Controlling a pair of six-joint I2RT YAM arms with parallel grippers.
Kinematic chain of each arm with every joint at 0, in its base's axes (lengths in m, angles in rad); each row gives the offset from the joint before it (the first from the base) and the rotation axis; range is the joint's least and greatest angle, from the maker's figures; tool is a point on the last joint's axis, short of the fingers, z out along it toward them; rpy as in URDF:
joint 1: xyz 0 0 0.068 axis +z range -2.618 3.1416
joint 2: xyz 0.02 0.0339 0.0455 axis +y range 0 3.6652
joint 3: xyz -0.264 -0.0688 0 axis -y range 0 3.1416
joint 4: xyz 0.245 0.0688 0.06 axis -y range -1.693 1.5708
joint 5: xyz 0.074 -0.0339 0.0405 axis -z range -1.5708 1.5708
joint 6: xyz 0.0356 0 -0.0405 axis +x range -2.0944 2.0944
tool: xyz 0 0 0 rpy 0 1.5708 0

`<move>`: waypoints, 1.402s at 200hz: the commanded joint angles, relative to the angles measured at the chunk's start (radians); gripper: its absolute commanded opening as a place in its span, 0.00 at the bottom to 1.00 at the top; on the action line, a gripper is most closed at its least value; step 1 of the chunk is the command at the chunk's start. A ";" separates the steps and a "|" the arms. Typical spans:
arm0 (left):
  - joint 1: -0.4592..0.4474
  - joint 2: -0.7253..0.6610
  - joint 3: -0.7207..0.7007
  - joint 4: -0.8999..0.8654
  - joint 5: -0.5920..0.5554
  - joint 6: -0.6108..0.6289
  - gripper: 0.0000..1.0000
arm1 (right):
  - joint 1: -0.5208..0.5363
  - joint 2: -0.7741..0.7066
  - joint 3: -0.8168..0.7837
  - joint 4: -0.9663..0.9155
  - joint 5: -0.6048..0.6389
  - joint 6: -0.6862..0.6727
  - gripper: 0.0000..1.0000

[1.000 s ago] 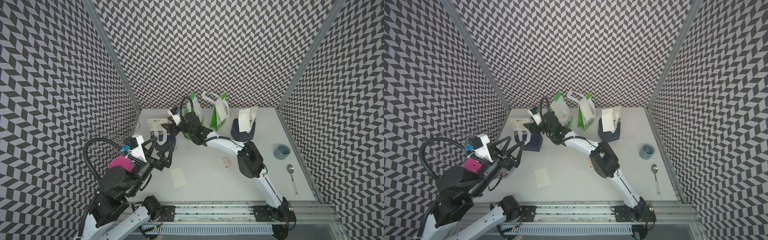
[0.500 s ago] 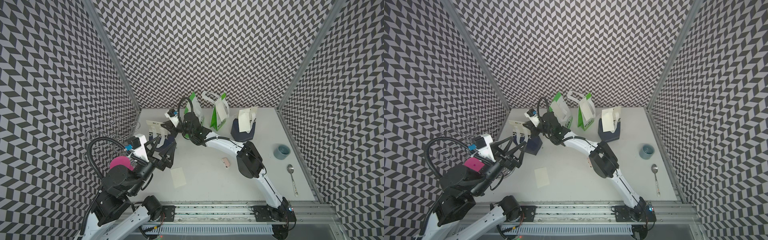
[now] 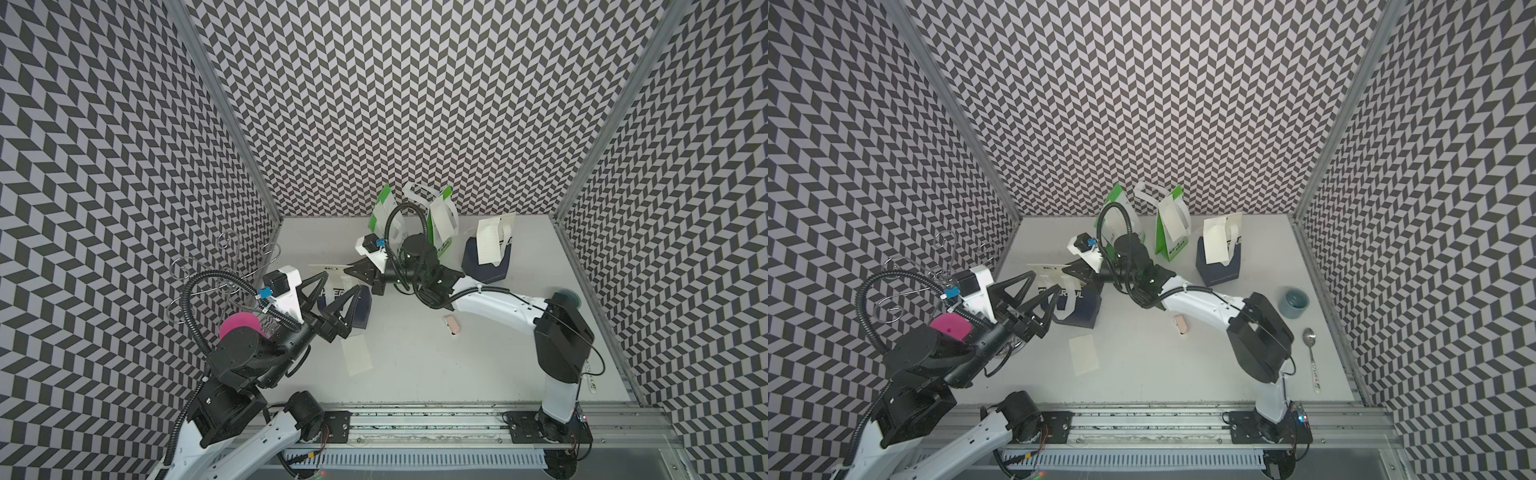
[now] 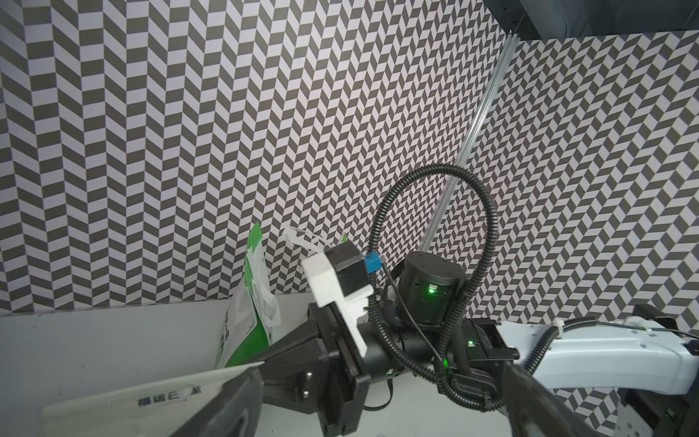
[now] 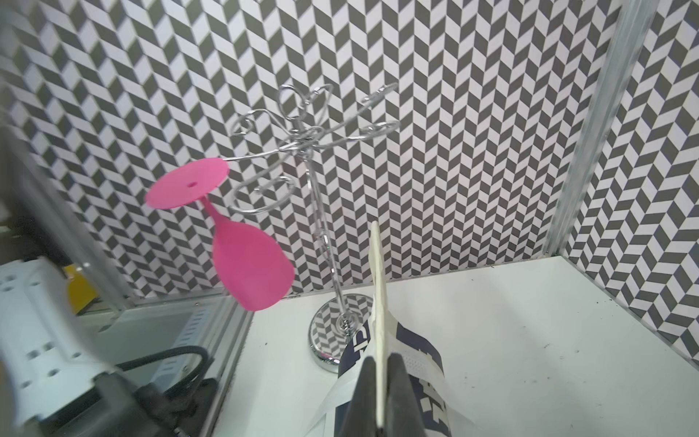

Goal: Staple the receipts to the bags
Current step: Pick up the takeout bag from the center of the board, then place the takeout bag at the center of the board.

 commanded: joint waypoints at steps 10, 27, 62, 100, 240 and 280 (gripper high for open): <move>-0.004 -0.001 0.007 0.068 0.058 -0.010 0.99 | -0.090 -0.149 -0.164 0.082 -0.140 -0.008 0.00; -0.003 -0.001 0.004 0.071 0.063 -0.010 0.99 | -0.139 -0.195 -0.220 0.072 -0.237 -0.017 0.00; -0.003 0.000 -0.002 0.076 0.075 -0.019 0.99 | -0.213 -0.242 -0.284 0.038 -0.273 -0.065 0.00; -0.003 0.000 -0.006 0.065 0.072 -0.016 0.98 | -0.287 -0.241 -0.301 0.021 -0.299 -0.089 0.00; -0.004 0.019 0.004 0.064 0.064 0.013 1.00 | -0.315 -0.300 -0.344 0.004 -0.139 -0.053 0.63; -0.003 0.029 0.045 0.040 0.026 0.024 1.00 | -0.293 -0.393 -0.361 0.009 0.018 0.032 0.76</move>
